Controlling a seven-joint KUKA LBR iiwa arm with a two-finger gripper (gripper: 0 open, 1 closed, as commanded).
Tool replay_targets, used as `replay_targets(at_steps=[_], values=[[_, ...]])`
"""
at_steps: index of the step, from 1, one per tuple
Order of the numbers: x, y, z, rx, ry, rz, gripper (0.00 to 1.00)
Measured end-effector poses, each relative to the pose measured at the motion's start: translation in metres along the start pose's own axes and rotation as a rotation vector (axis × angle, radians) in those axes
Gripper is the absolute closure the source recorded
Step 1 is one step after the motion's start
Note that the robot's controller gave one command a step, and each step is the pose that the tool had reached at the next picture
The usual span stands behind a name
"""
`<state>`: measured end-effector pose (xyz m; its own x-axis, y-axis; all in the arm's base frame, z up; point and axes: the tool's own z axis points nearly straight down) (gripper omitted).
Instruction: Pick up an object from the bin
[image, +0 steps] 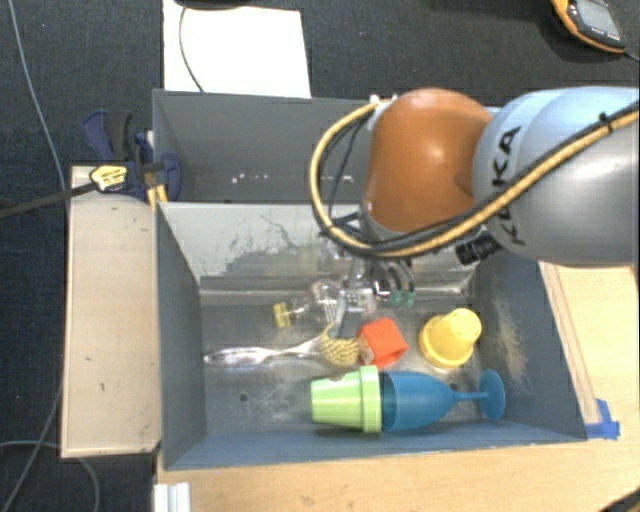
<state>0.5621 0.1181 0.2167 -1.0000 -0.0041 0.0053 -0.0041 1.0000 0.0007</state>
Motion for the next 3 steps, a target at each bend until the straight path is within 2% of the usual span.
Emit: replay_targets(at_steps=[1, 2, 3], values=[[-0.002, -0.001, -0.005, -0.001, -0.009, 0.005, 0.0], [-0.01, -0.017, 0.093, 0.0, -0.011, -0.221, 0.0], [0.003, -0.016, 0.061, -0.002, -0.017, -0.115, 0.0]])
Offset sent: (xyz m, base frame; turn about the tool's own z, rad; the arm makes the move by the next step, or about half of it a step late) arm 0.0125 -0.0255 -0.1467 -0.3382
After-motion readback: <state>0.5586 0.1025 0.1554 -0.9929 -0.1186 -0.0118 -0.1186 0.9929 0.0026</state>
